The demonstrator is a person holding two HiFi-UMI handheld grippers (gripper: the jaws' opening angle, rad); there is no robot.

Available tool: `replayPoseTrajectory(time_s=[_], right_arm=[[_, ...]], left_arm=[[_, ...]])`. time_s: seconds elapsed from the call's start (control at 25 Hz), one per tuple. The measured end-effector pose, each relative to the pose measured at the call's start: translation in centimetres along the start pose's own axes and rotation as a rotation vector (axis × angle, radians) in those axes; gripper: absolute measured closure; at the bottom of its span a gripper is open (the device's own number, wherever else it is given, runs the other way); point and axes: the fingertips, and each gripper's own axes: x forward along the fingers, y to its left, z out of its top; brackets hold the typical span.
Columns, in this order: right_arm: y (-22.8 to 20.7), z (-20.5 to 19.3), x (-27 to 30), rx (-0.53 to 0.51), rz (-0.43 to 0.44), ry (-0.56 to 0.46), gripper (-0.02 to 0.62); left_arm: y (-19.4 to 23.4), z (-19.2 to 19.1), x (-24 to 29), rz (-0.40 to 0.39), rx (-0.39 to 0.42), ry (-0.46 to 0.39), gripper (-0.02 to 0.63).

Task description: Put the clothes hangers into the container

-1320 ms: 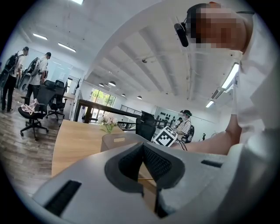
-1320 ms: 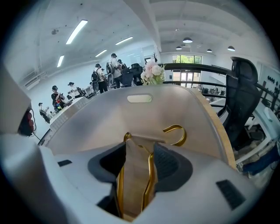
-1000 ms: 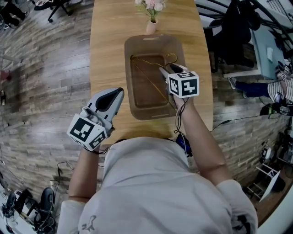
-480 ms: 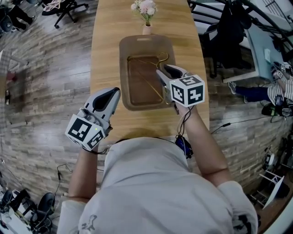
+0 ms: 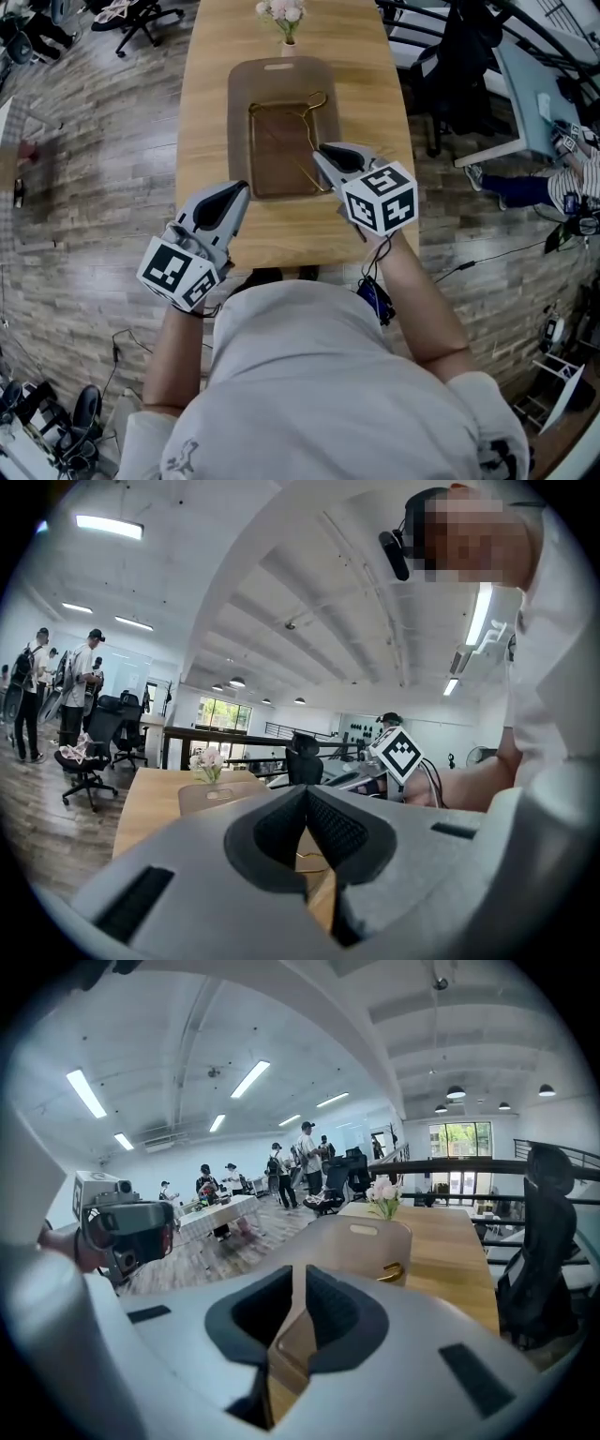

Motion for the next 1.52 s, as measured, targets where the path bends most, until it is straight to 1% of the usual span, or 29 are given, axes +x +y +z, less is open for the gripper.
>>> replayPoseTrajectory(time_s=[0.2, 0.32, 0.48, 0.68, 0.8, 0.96, 1.04, 1.2, 1.32, 1.52], right_arm=[[1.8, -0.9, -3.0, -0.041, 0.04, -0.048, 0.562], [3.1, -1.3, -4.9, -0.084, 0.06, -0.081, 0.588], [4.7, -2.1, -7.1, -0.126, 0.094, -0.122, 0.591], [7.2, -2.4, -8.9, -0.192, 0.121, -0.165, 0.591], [8.7, -2.1, -9.6, -0.214, 0.13, -0.194, 0.591], [10.4, -1.9, -10.4, -0.241, 0.116, -0.214, 0.592], [11.5, -1.7, -10.7, -0.256, 0.113, -0.217, 0.591], [13.7, -1.1, -11.6, -0.237, 0.079, -0.237, 0.591], [15.8, -0.7, -11.7, -0.253, 0.043, -0.25, 0.591], [19.0, -0.8, -11.5, -0.241, -0.008, -0.265, 0.591]], left_arm=[[-2.7, -0.6, -0.6, 0.013, -0.002, -0.007, 0.6], [-4.2, -1.0, -1.0, 0.025, -0.005, -0.012, 0.6], [-6.1, -1.5, -1.9, 0.045, -0.004, -0.016, 0.6], [-7.1, -1.7, -3.5, 0.062, -0.005, -0.014, 0.6], [-7.2, -2.0, -4.7, 0.06, -0.003, -0.016, 0.6], [-7.6, -1.6, -6.2, 0.026, -0.011, -0.036, 0.6], [-8.0, -1.2, -7.4, 0.009, 0.003, -0.043, 0.6], [-8.3, -0.8, -9.6, -0.039, 0.017, -0.042, 0.6], [-7.7, -0.8, -11.6, -0.068, 0.021, -0.041, 0.6], [-6.3, -0.9, -14.9, -0.109, 0.031, -0.037, 0.6]])
